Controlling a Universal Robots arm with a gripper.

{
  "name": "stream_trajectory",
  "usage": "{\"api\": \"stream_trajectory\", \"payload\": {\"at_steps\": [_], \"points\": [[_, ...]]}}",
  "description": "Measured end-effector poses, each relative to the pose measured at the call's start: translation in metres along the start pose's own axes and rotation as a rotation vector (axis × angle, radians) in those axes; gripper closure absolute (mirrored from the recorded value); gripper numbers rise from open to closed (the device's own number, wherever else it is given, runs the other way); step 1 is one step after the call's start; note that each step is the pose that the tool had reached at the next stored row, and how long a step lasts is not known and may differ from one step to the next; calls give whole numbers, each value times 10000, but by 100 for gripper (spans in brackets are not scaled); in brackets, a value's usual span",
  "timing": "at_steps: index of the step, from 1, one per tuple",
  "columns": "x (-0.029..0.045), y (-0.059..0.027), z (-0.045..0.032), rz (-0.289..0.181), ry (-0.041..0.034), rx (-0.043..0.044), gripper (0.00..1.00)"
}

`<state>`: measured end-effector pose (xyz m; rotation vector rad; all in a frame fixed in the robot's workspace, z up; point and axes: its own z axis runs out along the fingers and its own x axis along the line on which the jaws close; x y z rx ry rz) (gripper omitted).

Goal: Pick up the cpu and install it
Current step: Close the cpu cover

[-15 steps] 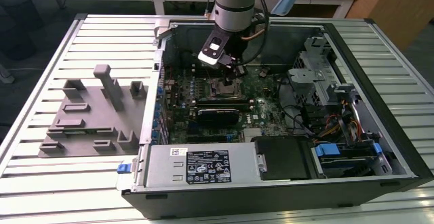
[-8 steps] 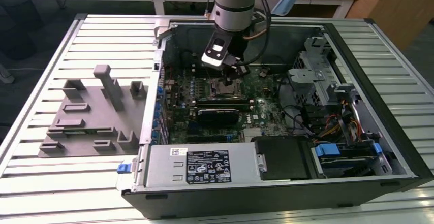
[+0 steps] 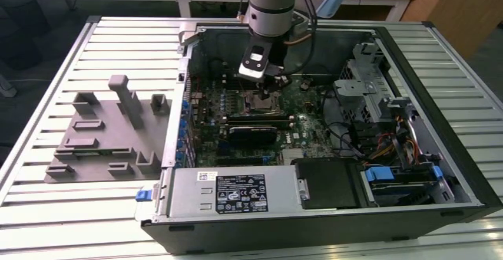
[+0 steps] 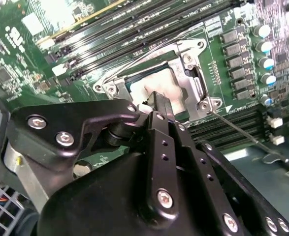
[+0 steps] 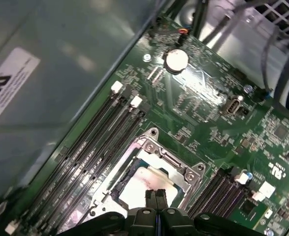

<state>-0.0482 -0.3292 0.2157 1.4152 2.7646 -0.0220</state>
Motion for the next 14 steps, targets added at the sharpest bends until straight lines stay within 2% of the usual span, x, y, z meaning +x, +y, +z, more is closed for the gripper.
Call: {"api": "stream_trajectory", "payload": {"at_steps": [14], "points": [[2,-2,0,-1957,-28,-50,89]]}}
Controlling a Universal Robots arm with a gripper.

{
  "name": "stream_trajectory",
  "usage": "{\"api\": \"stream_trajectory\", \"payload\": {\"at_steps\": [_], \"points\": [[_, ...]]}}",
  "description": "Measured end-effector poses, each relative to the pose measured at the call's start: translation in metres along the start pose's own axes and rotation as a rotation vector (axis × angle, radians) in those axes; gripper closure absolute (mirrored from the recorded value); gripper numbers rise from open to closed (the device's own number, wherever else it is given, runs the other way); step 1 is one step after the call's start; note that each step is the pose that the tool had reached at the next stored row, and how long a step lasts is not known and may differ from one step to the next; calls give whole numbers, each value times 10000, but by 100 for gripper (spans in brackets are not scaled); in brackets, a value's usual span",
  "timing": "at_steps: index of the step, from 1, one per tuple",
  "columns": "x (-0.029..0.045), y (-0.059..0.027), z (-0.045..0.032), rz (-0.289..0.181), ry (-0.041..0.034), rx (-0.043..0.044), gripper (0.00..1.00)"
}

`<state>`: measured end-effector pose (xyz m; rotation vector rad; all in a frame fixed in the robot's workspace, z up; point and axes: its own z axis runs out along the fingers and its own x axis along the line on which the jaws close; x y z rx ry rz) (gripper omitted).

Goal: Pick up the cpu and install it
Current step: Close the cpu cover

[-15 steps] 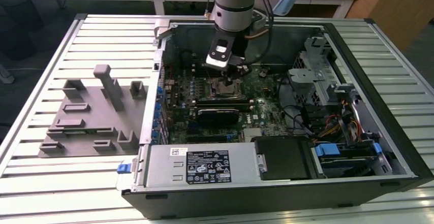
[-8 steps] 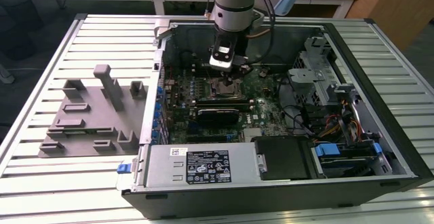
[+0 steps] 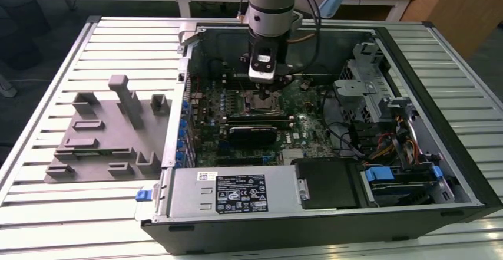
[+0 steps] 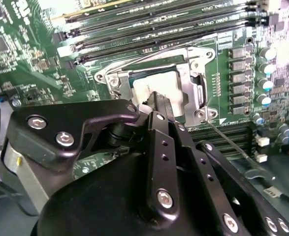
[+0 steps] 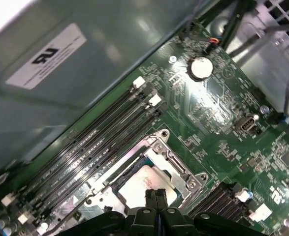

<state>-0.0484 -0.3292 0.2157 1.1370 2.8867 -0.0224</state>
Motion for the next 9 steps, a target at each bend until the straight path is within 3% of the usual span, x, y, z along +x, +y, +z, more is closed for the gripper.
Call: {"api": "stream_trajectory", "payload": {"at_steps": [9], "points": [[0,0,0,-1221,0,-49,89]]}}
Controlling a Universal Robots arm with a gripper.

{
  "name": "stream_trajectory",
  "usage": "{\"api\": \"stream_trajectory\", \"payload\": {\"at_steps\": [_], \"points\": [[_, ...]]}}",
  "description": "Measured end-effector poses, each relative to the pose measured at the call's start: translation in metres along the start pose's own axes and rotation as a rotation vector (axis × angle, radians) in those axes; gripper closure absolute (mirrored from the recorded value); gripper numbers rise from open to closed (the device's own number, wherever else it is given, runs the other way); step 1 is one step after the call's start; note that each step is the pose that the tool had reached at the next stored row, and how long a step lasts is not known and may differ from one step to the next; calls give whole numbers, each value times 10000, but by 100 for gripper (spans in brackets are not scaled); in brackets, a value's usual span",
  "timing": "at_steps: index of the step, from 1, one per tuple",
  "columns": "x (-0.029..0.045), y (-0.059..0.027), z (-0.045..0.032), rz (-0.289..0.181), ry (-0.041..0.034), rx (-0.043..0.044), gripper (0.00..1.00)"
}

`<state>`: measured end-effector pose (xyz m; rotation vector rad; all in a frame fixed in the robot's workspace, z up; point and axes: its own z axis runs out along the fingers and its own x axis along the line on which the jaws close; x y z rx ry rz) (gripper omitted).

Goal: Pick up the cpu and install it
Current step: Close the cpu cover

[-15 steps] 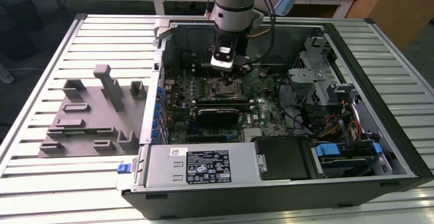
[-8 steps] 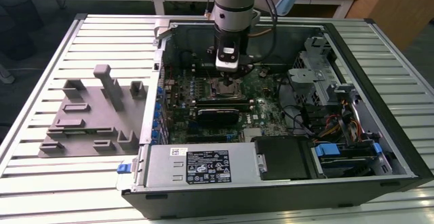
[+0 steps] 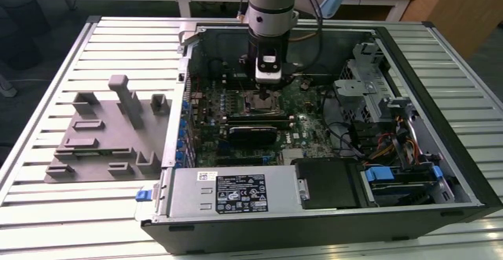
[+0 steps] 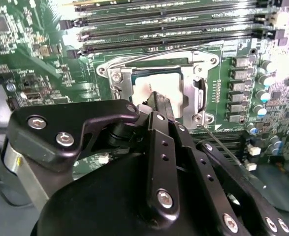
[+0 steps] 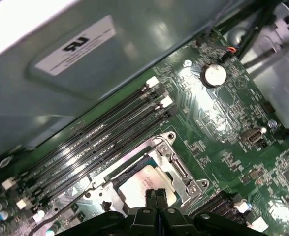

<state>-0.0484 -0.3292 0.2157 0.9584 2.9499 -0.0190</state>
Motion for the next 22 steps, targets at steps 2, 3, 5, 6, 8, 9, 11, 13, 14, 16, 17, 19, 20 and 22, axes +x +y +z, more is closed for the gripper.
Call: {"api": "stream_trajectory", "payload": {"at_steps": [2,3,5,6,8,9,11,13,14,16,17,19,20,22], "points": [[0,0,0,-300,0,-12,89],[0,0,0,-457,0,-19,89],[0,0,0,-784,0,-32,89],[0,0,0,-965,0,-40,89],[0,0,0,-1331,0,-55,89],[0,0,0,-1518,1,-64,89],[0,0,0,-1871,1,-78,89],[0,0,0,-2246,1,-94,89],[0,0,0,-2424,1,-101,89],[0,0,0,-2776,2,-116,89],[0,0,0,-2950,2,-123,89],[0,0,0,-3301,2,-138,89],[0,0,0,-3480,2,-145,89],[0,0,0,-3855,2,-161,89]]}}
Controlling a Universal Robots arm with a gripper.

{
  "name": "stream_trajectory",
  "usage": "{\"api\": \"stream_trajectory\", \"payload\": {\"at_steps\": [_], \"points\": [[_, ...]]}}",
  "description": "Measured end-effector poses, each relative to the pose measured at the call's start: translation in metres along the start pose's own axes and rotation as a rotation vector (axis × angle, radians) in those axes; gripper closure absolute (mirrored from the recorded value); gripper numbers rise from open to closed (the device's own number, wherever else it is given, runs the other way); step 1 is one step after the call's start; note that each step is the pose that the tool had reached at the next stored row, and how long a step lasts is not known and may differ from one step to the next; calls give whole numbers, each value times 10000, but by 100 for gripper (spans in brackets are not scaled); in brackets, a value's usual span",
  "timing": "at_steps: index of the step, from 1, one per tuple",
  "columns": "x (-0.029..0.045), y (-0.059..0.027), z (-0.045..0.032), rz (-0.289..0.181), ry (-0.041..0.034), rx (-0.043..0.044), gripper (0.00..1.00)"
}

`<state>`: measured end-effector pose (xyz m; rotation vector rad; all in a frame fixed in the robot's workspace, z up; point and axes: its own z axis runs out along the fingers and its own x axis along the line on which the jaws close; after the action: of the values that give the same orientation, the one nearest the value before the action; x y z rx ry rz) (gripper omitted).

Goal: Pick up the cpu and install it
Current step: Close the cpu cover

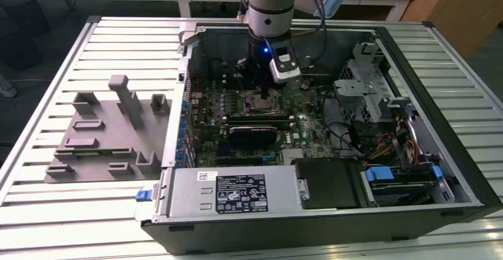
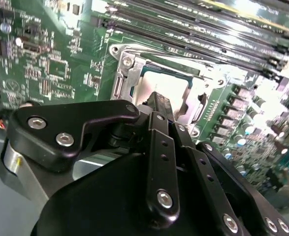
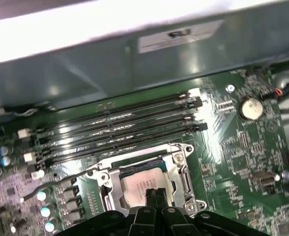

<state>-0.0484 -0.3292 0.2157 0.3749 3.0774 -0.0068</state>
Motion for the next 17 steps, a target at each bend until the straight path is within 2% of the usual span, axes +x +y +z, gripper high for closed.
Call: {"api": "stream_trajectory", "payload": {"at_steps": [8,13,17], "points": [[0,0,2,-1381,1,-58,89],[-2,-8,6,-1481,7,-101,89],[-6,-27,10,-1476,26,-208,89]]}}
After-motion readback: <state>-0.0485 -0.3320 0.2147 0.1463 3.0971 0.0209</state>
